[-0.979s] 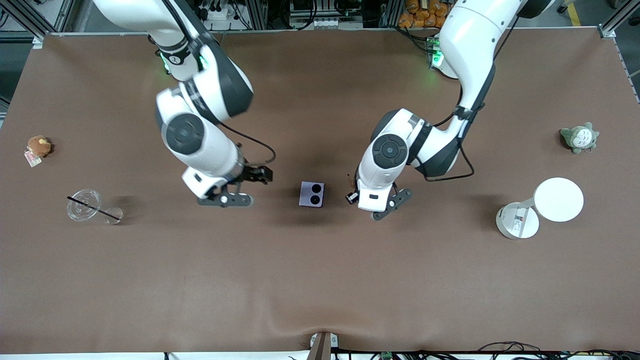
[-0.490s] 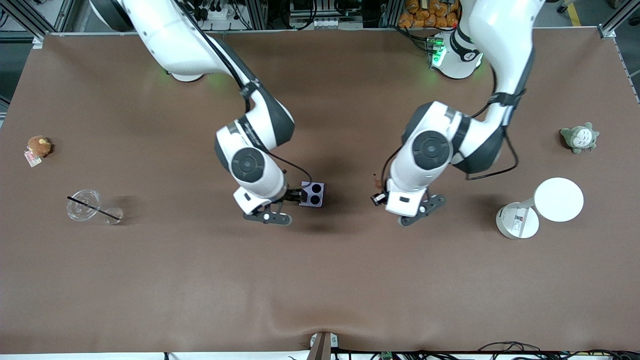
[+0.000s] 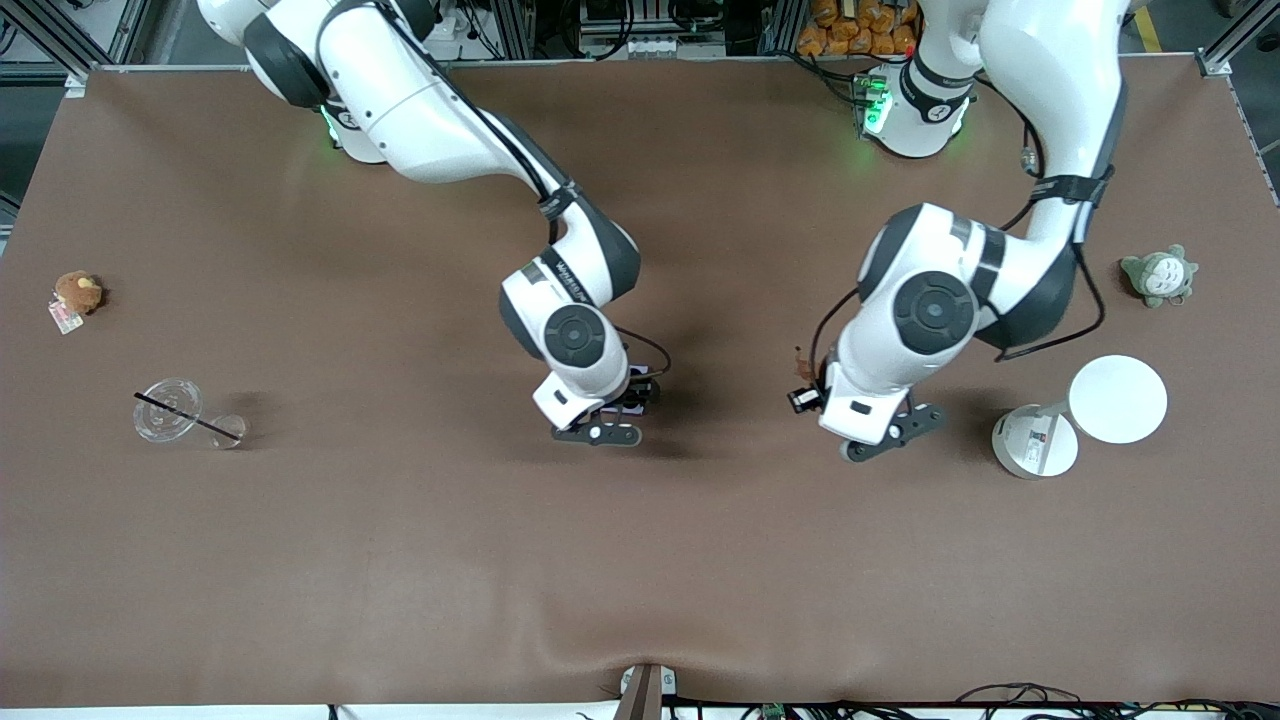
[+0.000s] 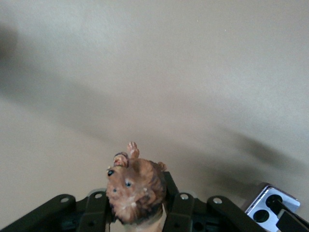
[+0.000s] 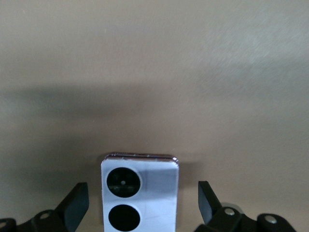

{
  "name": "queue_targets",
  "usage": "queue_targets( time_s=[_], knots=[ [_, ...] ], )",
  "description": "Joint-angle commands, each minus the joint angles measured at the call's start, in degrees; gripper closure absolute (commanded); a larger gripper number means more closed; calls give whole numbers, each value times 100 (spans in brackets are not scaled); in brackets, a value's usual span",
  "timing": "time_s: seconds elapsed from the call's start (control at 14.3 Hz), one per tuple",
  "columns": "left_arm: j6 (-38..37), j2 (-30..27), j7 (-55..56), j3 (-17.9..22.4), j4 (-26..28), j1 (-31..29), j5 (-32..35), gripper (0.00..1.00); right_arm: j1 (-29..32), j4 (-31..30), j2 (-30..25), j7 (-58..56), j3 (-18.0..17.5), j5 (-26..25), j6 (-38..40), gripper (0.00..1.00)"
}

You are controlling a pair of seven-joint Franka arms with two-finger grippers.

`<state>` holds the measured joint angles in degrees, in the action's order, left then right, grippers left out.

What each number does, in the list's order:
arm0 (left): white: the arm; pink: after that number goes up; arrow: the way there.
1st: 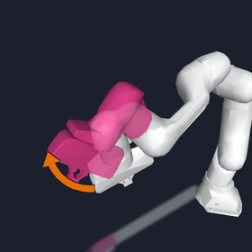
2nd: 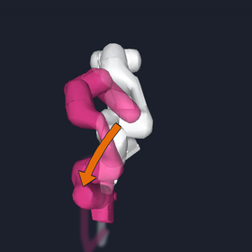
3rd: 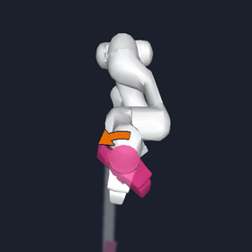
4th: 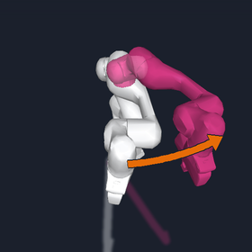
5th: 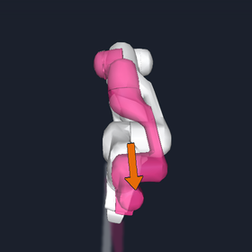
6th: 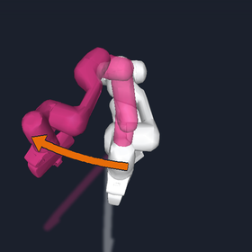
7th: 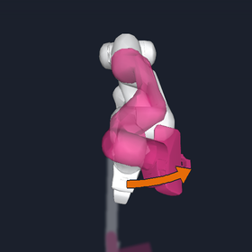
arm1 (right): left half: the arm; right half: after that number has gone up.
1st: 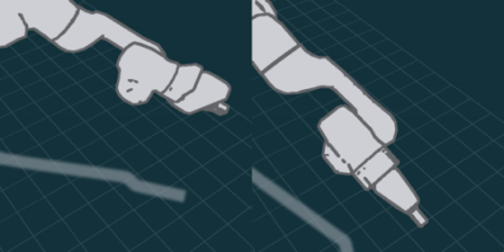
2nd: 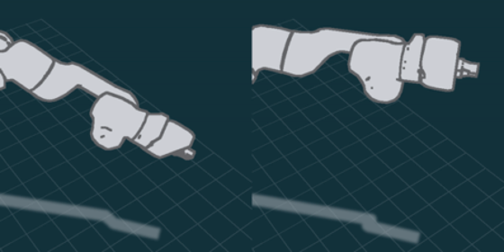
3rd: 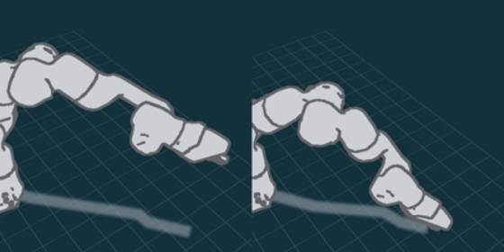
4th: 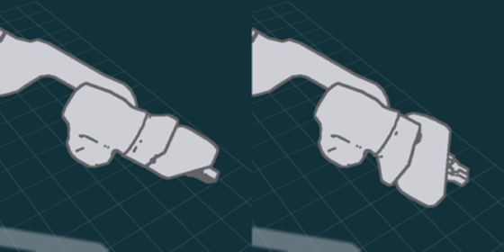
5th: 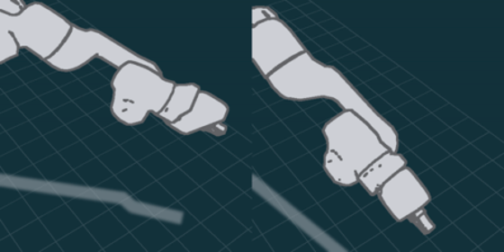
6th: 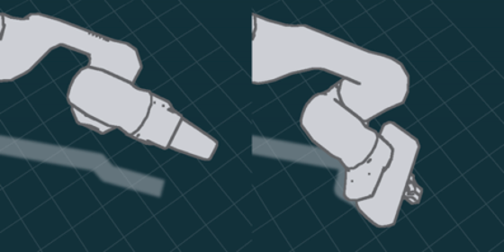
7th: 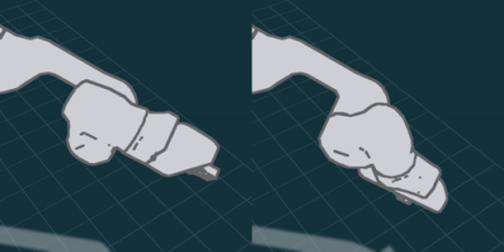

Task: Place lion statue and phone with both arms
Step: 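Carry the lion toward the lamp while the right gripper lifts the phone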

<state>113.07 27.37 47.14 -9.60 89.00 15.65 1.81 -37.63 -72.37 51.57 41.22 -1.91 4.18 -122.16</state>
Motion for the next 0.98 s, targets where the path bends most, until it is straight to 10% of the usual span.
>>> queue_targets(
  time_s=[0.0,0.91],
  knots=[
    [-171,-214,-511,-50,170,-211,64,100,-174,214,169,438,59,-128,52,0],
    [-242,31,-2797,-50,276,-1442,91,100,-201,-128,284,465,50,-242,-388,0]
  ],
)
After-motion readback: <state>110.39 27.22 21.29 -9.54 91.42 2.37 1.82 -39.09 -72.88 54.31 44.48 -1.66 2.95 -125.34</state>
